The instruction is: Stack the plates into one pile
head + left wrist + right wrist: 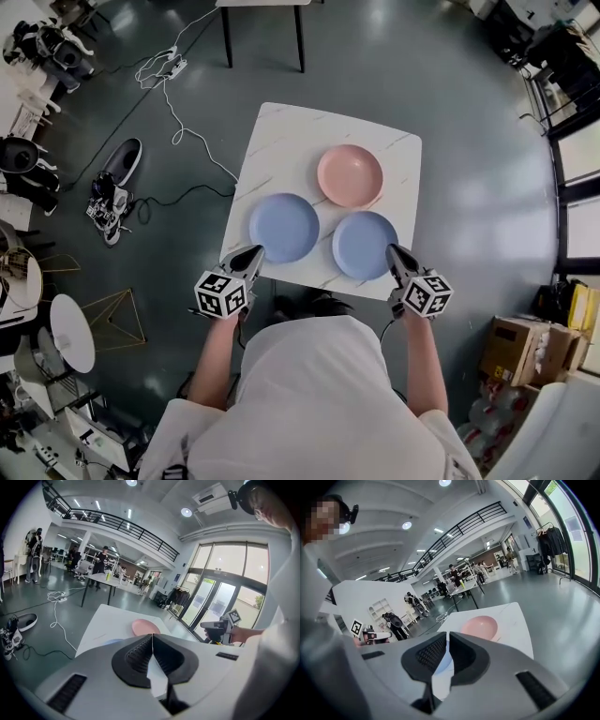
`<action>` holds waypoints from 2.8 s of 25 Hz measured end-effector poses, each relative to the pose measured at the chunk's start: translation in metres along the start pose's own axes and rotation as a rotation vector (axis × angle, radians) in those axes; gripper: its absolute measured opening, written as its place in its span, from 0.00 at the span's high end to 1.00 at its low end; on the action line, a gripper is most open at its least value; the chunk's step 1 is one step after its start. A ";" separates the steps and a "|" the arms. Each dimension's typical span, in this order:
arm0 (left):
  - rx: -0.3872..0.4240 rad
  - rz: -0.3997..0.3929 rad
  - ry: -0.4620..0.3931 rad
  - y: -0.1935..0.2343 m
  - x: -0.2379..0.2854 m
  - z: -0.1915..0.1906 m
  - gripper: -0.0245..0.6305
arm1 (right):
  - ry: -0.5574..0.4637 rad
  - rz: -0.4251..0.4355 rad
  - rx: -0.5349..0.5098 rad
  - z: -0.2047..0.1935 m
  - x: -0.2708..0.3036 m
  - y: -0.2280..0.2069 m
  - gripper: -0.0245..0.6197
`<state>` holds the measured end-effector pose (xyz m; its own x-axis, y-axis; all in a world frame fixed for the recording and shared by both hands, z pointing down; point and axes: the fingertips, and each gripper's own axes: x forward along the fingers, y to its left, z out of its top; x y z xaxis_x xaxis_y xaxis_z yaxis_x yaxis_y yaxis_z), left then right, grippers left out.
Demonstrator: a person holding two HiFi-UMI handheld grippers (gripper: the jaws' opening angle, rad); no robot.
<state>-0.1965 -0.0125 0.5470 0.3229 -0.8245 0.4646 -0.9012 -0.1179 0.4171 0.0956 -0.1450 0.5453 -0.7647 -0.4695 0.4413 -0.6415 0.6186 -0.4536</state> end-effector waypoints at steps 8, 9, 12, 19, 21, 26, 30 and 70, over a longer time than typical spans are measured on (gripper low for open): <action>-0.010 0.043 0.019 -0.013 0.042 0.002 0.94 | 0.100 0.058 0.001 0.003 0.041 -0.048 0.91; -0.011 0.050 0.021 -0.013 0.046 0.002 0.94 | 0.112 0.064 0.005 0.002 0.048 -0.055 0.91; -0.021 0.069 0.026 -0.018 0.057 -0.001 0.94 | 0.150 0.094 0.013 0.001 0.068 -0.072 0.91; -0.052 0.111 0.057 -0.027 0.076 -0.021 0.94 | 0.240 0.158 -0.013 -0.006 0.113 -0.105 0.91; -0.062 0.120 0.064 -0.027 0.080 -0.026 0.94 | 0.266 0.163 -0.019 -0.010 0.125 -0.113 0.91; -0.081 0.132 0.073 -0.028 0.091 -0.033 0.94 | 0.325 0.169 -0.016 -0.020 0.152 -0.132 0.90; -0.112 0.131 0.081 -0.030 0.099 -0.041 0.94 | 0.387 0.178 0.009 -0.037 0.168 -0.146 0.85; -0.250 0.230 0.147 -0.002 0.113 -0.080 0.94 | 0.455 -0.124 0.632 -0.078 0.275 -0.263 0.90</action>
<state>-0.1348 -0.0606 0.6612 0.1746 -0.7231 0.6683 -0.8624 0.2153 0.4582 0.0591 -0.3879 0.8461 -0.6732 -0.1228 0.7292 -0.7374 0.0393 -0.6743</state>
